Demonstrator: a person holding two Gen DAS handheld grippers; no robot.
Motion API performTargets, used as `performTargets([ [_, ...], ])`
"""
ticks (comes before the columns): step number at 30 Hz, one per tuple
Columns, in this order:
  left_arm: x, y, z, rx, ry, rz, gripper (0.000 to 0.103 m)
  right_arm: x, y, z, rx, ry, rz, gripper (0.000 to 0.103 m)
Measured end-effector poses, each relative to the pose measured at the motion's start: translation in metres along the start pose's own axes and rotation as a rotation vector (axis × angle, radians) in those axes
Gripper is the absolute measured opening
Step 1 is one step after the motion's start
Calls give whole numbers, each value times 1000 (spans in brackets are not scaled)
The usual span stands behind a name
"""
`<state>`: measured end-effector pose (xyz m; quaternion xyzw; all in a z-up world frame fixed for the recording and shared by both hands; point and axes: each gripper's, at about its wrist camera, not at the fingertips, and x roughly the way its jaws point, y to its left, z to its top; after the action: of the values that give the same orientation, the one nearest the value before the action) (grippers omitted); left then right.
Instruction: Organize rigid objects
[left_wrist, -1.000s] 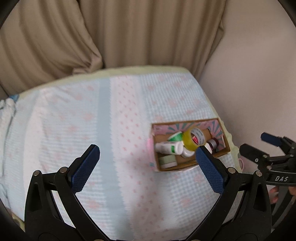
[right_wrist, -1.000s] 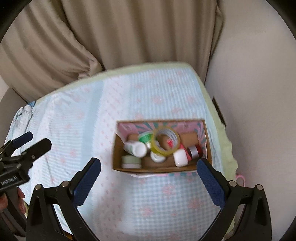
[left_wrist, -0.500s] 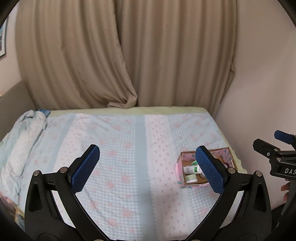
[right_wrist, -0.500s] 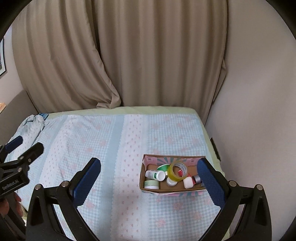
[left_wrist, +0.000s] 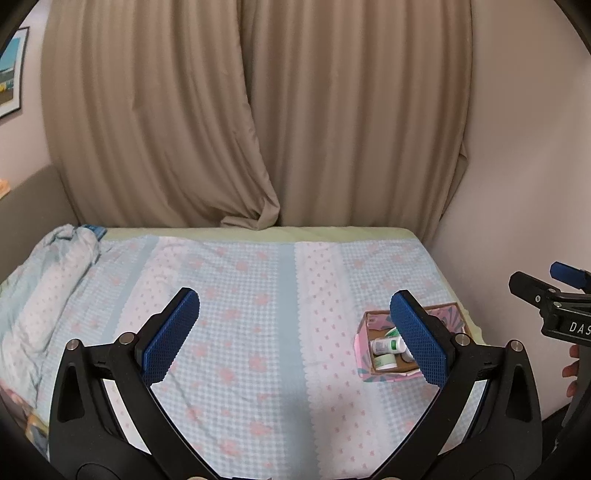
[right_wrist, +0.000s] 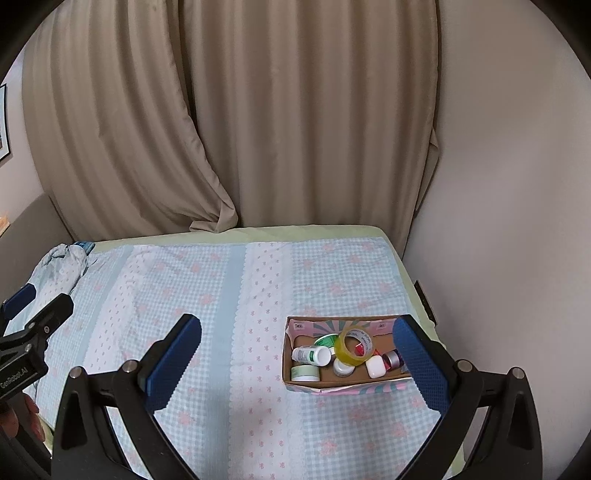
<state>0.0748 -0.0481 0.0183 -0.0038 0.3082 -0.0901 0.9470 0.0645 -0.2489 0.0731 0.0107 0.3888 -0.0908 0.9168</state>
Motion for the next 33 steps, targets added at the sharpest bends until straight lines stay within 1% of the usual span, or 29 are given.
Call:
performTargets([
  [33, -5, 6, 0, -16, -13, -5, 103, 0, 4, 1, 1, -7, 1, 103],
])
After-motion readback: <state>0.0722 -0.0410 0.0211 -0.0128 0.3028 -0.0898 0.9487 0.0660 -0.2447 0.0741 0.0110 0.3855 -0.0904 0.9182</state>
